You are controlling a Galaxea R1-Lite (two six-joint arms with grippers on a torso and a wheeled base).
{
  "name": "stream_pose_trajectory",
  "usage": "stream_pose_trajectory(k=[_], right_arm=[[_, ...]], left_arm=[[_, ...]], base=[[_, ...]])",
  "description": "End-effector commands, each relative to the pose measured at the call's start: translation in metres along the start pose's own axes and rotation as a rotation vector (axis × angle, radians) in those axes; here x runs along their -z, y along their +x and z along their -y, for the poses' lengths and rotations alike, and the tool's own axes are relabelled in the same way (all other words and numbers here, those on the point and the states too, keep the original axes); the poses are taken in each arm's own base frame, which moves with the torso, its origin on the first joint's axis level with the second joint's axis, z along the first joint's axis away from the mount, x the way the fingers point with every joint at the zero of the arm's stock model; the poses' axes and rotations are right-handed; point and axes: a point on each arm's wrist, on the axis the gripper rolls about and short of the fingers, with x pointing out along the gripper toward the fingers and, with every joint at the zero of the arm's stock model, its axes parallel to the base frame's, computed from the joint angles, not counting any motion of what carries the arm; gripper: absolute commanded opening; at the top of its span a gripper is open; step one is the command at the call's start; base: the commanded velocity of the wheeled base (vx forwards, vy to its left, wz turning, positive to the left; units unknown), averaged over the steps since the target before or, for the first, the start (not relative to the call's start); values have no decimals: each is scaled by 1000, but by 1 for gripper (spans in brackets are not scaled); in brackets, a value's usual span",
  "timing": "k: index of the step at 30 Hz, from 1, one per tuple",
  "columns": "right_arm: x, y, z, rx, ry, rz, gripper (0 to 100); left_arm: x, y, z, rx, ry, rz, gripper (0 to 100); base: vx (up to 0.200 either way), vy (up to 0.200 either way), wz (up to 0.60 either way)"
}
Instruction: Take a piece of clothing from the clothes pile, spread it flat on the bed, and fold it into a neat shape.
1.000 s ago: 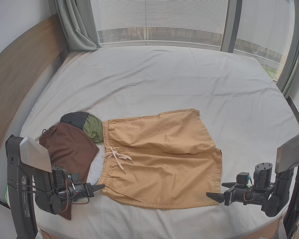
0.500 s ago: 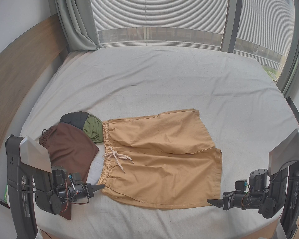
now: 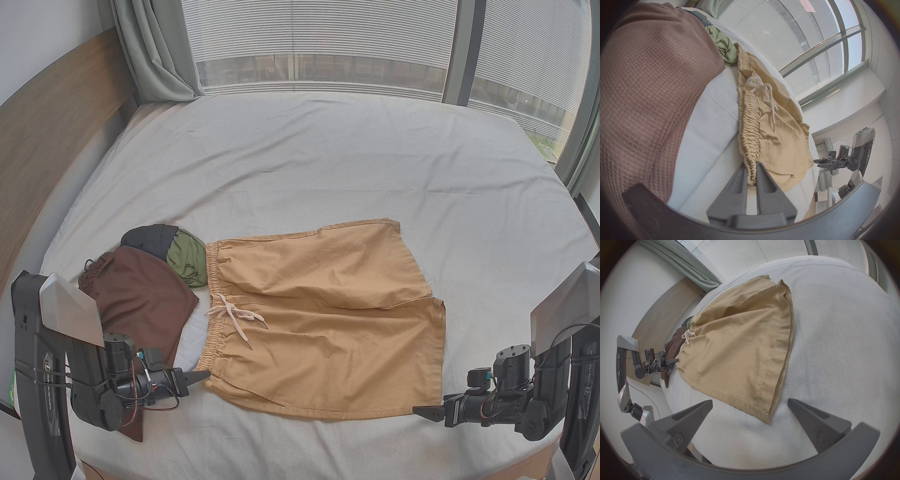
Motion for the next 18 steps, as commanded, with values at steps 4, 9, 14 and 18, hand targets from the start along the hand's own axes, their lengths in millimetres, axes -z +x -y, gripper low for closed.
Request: stream_pose_trajectory(k=[4,9,14,18], right_arm=[[2,1,-1,-8,14,-15,0],[3,7,1,-9,17,-19,0],[3,7,1,-8,18,-19,0],[3,7,2,-4,17,-17,0]], left_arm=[[0,0,0,1,1,2,0],[0,0,0,0,0,1,0],[0,0,0,0,-1,0,0],[0,0,0,0,0,1,0]], base=[[0,0,0],[0,0,0],[0,0,0],[0,0,0]])
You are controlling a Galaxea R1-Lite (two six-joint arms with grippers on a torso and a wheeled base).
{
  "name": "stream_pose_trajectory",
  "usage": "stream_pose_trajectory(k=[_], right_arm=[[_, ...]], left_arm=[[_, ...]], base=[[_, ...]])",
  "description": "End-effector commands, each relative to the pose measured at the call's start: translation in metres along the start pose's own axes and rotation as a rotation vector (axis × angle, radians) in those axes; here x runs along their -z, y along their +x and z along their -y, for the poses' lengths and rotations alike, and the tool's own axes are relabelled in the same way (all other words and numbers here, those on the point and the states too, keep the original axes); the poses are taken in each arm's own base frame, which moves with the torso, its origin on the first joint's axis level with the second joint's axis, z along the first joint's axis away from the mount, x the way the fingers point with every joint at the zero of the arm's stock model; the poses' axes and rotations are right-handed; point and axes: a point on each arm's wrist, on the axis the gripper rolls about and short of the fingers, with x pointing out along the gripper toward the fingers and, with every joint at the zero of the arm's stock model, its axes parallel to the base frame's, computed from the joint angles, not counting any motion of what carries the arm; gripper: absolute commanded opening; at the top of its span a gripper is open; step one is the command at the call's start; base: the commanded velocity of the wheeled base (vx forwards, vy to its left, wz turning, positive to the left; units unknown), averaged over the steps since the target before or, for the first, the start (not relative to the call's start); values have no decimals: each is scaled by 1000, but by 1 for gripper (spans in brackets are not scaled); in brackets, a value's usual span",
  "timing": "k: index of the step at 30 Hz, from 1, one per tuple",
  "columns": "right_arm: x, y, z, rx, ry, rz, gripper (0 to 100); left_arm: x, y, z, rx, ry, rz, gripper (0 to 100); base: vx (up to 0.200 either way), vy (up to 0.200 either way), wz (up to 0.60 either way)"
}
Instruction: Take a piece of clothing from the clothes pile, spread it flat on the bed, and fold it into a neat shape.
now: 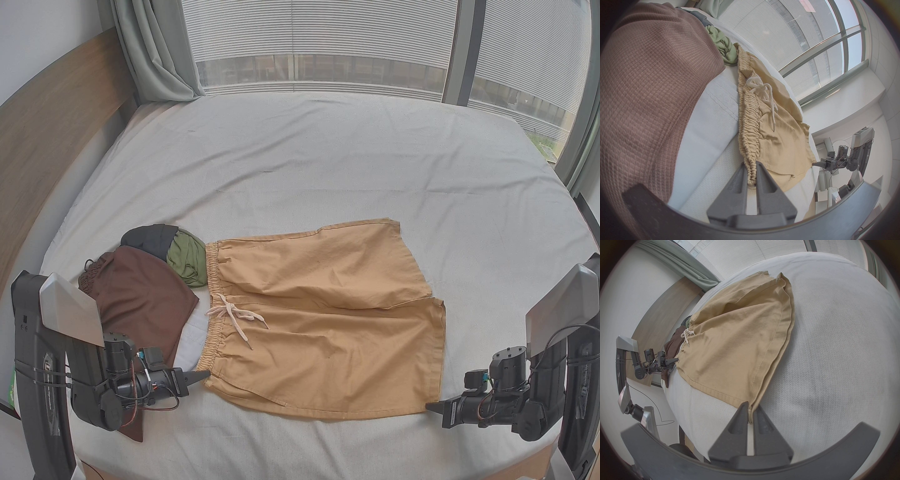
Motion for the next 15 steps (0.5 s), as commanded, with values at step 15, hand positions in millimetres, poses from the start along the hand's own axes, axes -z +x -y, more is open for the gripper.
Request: stream_pose_trajectory(k=[15], right_arm=[[6,-6,3,20,-67,-28,0]], left_arm=[[17,-27,3,51,28,-73,0]], base=[[0,0,0]])
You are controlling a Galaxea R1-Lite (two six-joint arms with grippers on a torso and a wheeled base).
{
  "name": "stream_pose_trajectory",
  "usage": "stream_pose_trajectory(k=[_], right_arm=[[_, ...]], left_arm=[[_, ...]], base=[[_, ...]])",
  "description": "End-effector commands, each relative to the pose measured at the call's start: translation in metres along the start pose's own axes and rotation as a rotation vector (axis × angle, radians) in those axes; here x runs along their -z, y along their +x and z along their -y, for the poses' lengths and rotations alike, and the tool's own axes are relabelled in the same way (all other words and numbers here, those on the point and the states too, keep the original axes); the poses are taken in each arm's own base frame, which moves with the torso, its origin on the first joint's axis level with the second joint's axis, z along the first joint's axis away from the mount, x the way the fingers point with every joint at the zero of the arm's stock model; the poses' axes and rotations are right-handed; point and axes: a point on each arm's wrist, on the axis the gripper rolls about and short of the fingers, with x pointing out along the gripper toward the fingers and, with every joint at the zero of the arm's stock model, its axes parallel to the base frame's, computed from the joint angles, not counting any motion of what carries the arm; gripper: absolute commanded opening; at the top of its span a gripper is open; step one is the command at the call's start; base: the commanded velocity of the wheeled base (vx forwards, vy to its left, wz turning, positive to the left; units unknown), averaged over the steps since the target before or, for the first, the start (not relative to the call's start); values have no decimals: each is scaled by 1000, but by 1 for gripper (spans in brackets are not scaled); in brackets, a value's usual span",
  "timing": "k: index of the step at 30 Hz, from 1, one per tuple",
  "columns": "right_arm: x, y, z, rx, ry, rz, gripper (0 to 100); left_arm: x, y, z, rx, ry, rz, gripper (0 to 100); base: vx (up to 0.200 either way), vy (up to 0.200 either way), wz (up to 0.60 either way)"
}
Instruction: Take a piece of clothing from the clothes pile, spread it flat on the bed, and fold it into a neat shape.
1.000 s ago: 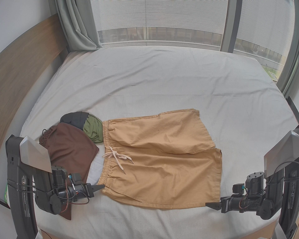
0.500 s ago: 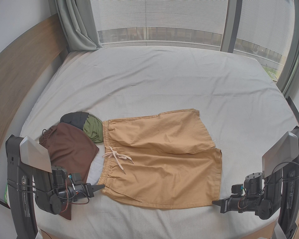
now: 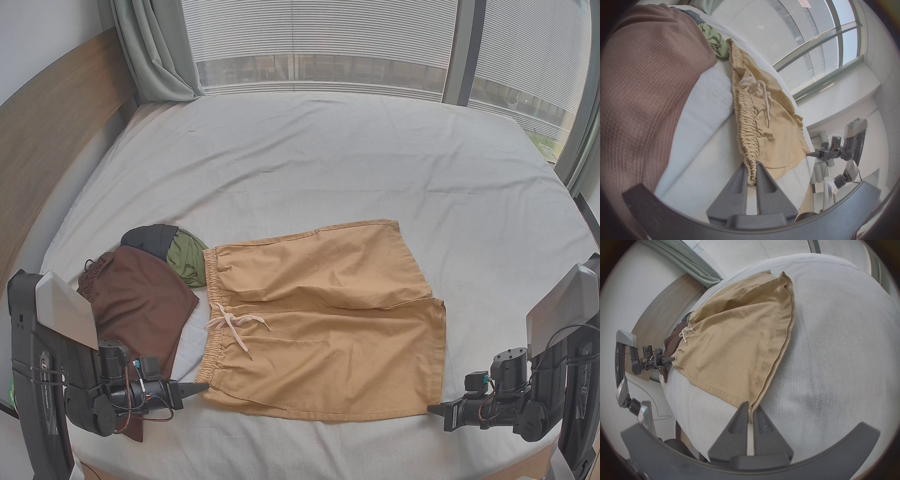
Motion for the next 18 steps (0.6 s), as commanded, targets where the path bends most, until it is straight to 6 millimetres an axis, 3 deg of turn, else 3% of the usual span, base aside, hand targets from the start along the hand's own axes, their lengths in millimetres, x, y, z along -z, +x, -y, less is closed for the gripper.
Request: stream_pose_trajectory(k=[1,10,18], right_arm=[[3,-4,3,10,-26,-14,0],[8,-7,4,13,-71,-72,0],[7,-24,-5,-37,-89,-134,0]], left_arm=[[7,-12,0,5,-1,-19,0],[9,-20,0,1,29,-19,0],[12,-22,1,1,22,-29,0]], base=[[0,0,0],[0,0,0],[0,0,0]])
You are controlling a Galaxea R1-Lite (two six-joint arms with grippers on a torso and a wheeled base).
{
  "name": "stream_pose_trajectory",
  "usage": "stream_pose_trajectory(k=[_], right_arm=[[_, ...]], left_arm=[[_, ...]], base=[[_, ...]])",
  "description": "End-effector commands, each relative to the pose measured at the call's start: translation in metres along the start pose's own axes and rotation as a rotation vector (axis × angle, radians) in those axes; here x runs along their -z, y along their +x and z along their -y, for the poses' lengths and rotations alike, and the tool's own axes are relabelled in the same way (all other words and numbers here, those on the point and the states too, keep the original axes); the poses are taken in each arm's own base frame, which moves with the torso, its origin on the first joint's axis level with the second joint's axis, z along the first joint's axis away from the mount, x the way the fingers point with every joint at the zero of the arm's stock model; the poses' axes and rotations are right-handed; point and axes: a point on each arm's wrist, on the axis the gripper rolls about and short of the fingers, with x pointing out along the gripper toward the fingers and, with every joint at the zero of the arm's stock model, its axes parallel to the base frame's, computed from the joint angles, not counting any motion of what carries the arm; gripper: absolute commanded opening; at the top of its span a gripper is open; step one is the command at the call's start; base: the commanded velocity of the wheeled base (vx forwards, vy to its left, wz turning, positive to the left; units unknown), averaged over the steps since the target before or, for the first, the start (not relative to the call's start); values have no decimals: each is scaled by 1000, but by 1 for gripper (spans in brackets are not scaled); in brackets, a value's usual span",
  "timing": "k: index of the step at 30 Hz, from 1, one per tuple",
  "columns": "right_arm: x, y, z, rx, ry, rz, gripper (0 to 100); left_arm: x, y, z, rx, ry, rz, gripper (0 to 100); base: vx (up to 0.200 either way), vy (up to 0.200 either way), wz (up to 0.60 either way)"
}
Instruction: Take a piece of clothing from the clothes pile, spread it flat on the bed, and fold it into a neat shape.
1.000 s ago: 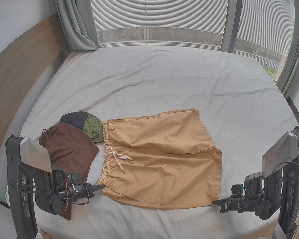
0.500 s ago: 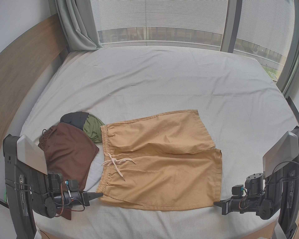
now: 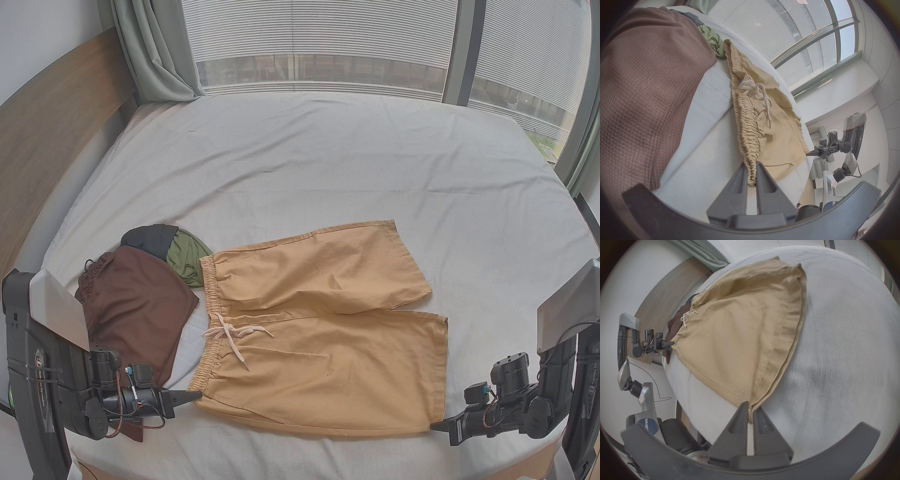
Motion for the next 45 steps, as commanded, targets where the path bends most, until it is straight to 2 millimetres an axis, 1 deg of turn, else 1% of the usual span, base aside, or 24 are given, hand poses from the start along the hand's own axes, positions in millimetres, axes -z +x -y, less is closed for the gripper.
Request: stream_pose_trajectory(k=[1,9,23,30,36,37,40,41,42,45], right_arm=[[-5,-14,-7,-17,-26,33,0],[-5,-13,-7,-18,-30,38,0],[-2,-19,-10,-20,-62,-3,0],[-4,-20,-10,-24,-71,8,0],[-10,-20,-10,-46,-88,70,0],[-16,-20,-11,-50,-105,122,0],[-25,-21,-12,-53,-117,210,0],[-26,-21,-12,-54,-118,218,0],[-30,-22,-13,-58,-115,255,0],[-35,-23,-14,-64,-117,302,0]], left_arm=[[2,-2,2,0,2,-6,0],[10,-11,5,39,21,-33,0],[28,-29,12,19,63,-83,0],[29,-29,12,26,73,-85,0],[19,-24,10,47,86,-55,0],[11,-24,12,48,82,-27,0],[-4,-22,18,64,51,17,0],[-5,-22,19,66,50,19,0],[-12,-24,23,73,39,41,0],[-24,-22,31,98,42,68,0]], base=[[0,0,0],[0,0,0],[0,0,0],[0,0,0],[0,0,0],[0,0,0],[0,0,0],[0,0,0],[0,0,0],[0,0,0]])
